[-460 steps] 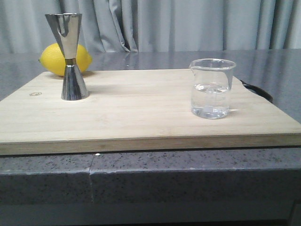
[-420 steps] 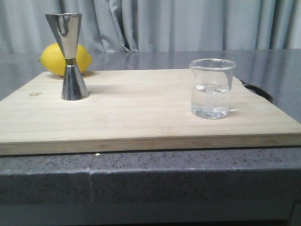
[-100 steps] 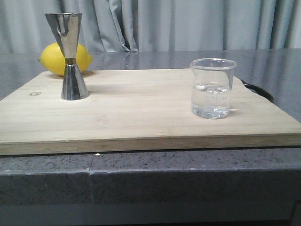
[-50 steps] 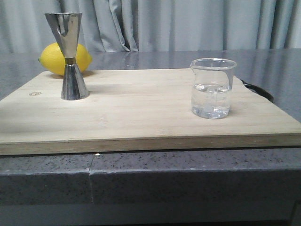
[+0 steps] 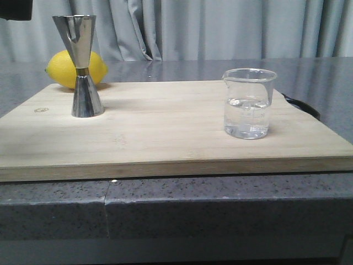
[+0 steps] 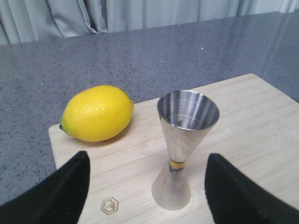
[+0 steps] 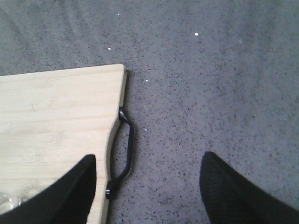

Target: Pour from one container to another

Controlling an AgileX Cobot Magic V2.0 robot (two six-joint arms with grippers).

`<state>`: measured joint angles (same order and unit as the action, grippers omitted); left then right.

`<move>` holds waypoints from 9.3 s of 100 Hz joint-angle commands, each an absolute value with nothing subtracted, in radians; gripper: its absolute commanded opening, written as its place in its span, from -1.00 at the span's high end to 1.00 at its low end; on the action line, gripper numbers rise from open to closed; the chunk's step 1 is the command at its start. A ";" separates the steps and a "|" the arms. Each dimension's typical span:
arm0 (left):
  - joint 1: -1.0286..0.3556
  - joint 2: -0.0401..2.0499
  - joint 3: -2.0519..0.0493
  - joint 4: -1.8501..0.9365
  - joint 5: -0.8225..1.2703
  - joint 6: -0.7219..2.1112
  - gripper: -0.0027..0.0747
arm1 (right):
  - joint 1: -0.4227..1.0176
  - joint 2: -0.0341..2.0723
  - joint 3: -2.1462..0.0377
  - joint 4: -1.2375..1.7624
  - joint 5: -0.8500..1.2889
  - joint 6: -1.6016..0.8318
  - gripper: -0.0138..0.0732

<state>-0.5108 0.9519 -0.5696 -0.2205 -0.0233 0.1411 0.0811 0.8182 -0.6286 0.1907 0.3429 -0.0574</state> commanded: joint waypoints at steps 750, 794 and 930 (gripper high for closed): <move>-0.552 1.387 -0.595 0.356 -0.864 -0.448 0.98 | 0.618 1.220 -0.351 0.068 -0.692 -0.131 -0.36; -0.552 1.387 -0.595 0.356 -0.864 -0.448 0.98 | 0.618 1.274 -0.351 0.068 -0.782 -0.131 -0.36; -0.552 1.387 -0.595 0.356 -0.862 -0.448 0.98 | 0.618 1.371 -0.351 0.068 -0.887 -0.131 0.20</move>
<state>-0.5536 1.4206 -0.5619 0.3738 -0.7761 -0.4380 0.6176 1.3865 -0.3263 0.0827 -0.8033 -0.1202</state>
